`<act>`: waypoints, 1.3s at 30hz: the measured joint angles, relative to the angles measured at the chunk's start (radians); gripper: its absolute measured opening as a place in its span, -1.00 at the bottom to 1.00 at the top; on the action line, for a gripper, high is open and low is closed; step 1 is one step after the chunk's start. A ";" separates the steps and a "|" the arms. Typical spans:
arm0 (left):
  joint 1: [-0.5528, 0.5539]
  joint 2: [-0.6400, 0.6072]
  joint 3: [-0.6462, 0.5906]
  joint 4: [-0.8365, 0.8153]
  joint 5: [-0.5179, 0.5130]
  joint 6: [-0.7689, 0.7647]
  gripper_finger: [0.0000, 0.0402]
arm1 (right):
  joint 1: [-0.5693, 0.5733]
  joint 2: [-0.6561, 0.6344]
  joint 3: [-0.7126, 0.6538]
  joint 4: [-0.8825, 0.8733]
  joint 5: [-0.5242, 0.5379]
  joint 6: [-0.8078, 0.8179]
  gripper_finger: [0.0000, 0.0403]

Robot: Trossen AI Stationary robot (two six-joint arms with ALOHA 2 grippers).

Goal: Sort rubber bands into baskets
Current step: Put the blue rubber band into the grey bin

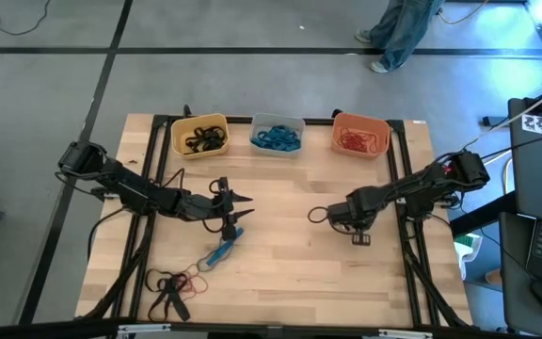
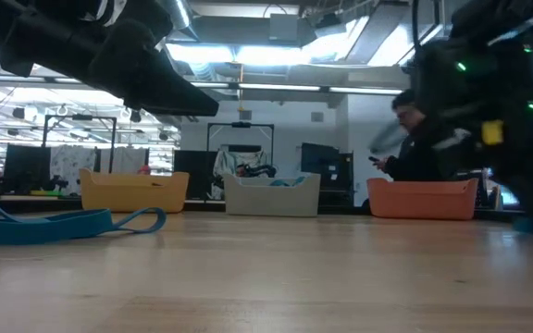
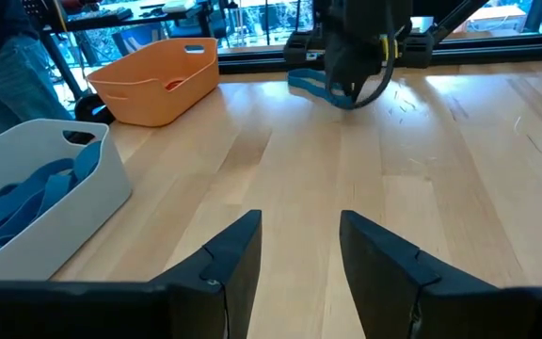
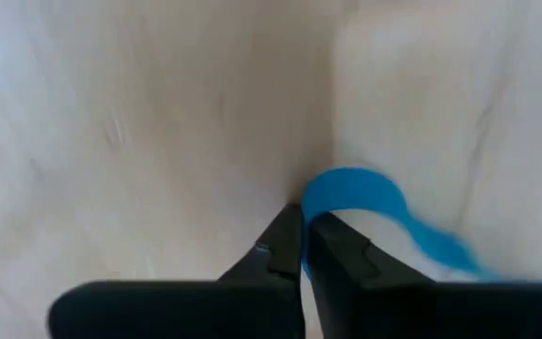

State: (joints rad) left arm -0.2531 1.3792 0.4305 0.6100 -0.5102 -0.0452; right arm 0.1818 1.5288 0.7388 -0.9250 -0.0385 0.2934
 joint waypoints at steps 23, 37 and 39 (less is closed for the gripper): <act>0.000 0.000 0.000 0.001 0.000 0.000 -0.29 | -0.200 0.000 0.172 0.504 0.214 -0.320 -0.95; 0.000 0.000 0.000 0.001 0.000 0.000 -0.29 | -0.371 0.000 0.172 0.836 0.205 -0.417 -0.94; 0.000 0.000 0.000 0.001 0.000 0.000 -0.29 | -0.386 0.000 0.172 0.886 0.204 -0.430 -0.94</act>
State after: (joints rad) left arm -0.2531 1.3792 0.4305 0.6106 -0.5102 -0.0452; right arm -0.2044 1.5291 0.9108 -0.0392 0.1659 -0.1370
